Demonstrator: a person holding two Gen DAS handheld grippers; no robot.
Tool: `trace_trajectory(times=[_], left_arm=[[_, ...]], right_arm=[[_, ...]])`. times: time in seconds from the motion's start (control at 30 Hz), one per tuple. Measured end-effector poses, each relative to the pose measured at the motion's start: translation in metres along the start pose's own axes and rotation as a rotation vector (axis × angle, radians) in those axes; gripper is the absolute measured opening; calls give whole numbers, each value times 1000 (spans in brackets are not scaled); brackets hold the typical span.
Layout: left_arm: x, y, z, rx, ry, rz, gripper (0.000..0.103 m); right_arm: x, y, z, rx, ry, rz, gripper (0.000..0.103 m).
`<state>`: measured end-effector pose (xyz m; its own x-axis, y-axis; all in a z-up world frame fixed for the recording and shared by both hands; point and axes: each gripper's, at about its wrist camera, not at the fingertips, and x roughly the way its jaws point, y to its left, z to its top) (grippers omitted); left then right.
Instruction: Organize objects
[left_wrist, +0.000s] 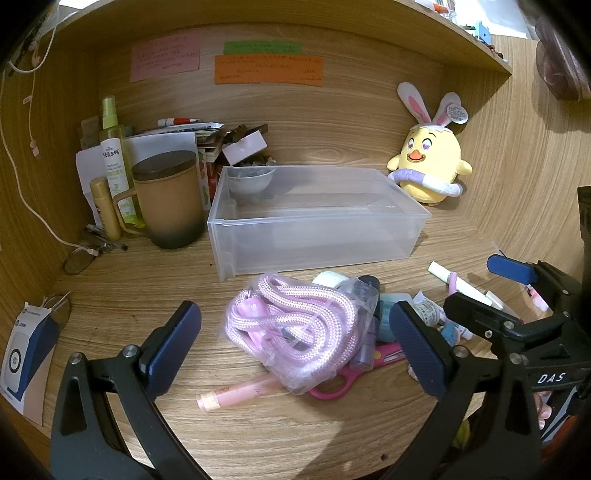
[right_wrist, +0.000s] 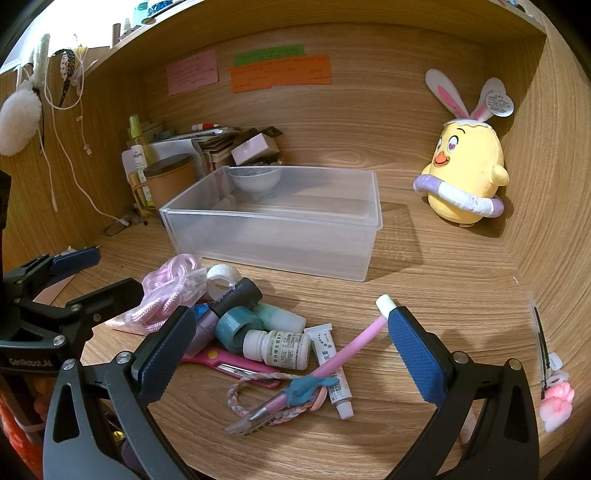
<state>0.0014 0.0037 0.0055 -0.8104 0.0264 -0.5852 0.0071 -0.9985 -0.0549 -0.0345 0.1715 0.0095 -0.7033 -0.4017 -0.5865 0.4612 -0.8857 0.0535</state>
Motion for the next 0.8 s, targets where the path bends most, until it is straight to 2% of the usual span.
trace_trajectory(times=[0.3,0.63,0.67,0.77,0.8], left_arm=[[2,-3,-2,-1,15,-13,103],[0,14,-9,-34,27,-40,103],[-2,18,-11,-41,28,-35,101],[-3,29,-18,-54,56,-22,83],[-2,33,-20,-59,69,-22,82]], right_arm=[[1,1,0,11,2,6,103],[-3,-9,-3,19,-12,-6,103],[-4,-11,-2,20,-14,-8,103],[-9,-22,-3,35,-22,-19,102],[-11,-28,-4,43,-22,-29,102]])
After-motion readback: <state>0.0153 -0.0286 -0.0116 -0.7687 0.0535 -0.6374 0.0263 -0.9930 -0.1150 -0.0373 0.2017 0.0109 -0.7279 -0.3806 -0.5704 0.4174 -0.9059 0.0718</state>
